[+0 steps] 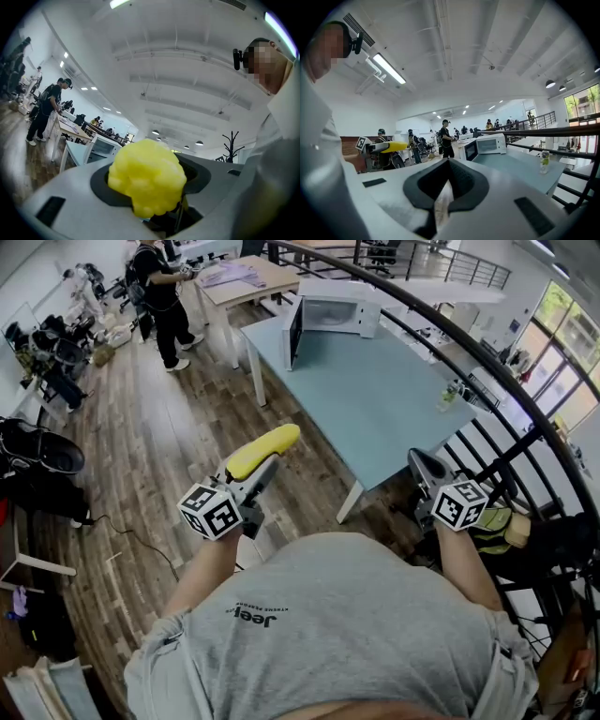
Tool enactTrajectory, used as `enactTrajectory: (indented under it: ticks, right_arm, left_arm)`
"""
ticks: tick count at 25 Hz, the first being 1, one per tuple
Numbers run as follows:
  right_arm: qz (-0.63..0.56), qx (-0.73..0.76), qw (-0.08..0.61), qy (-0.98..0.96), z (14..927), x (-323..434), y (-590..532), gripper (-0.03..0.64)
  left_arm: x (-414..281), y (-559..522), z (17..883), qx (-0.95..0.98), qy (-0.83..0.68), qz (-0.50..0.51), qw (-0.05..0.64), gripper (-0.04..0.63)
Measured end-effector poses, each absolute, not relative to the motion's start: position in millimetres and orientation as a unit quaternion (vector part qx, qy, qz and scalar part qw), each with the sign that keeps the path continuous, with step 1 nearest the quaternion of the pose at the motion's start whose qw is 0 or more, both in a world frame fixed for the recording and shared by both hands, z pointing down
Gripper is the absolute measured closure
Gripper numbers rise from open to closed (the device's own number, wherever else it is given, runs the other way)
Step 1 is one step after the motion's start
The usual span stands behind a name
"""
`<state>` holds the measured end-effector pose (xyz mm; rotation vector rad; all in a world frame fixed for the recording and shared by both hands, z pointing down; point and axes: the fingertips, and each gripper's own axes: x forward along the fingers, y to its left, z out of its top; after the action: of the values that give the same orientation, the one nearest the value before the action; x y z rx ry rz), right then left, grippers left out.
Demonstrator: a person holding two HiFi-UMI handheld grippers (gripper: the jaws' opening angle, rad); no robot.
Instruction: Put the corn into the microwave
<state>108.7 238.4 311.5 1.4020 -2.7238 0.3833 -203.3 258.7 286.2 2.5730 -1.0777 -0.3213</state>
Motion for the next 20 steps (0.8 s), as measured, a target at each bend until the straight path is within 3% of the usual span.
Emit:
enactTrajectory:
  ticks: [20]
  right_arm:
    - [0.153, 0.455, -0.001, -0.877, 299.3, 44.7, 218.7, 0.600]
  left_arm:
    - [-274.4, 235.2, 277.3, 0.910, -0.360, -0.123, 0.162, 0.339]
